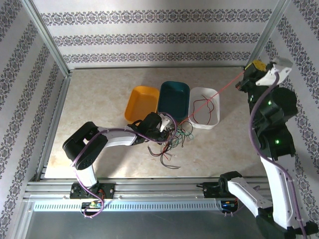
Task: Untangle the cables
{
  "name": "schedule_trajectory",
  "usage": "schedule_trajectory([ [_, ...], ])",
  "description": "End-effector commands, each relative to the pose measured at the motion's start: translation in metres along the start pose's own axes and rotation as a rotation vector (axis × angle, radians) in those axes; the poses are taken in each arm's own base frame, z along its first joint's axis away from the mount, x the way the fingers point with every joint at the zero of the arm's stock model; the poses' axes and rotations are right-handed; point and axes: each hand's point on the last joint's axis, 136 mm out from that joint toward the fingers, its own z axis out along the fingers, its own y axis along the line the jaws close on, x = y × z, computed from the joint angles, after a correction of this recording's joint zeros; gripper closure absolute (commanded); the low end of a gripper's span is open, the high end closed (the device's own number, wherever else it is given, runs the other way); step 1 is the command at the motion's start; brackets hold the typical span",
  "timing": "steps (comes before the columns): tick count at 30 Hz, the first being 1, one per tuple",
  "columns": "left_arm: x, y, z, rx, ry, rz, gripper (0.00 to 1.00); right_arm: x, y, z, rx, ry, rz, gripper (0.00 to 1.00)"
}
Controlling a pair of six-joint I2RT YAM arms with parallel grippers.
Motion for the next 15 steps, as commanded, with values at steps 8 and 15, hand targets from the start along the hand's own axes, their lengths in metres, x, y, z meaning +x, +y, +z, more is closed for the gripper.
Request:
schedule_trajectory([
  [8,0.069,0.044,0.005,-0.159,0.2,-0.065,1.0,-0.166,0.01,-0.019,-0.024,-0.421,-0.007,1.0],
  [15,0.078,0.046,0.006,-0.162,0.22,-0.063,1.0,-0.193,0.017,-0.017,-0.051,-0.457,-0.021,1.0],
])
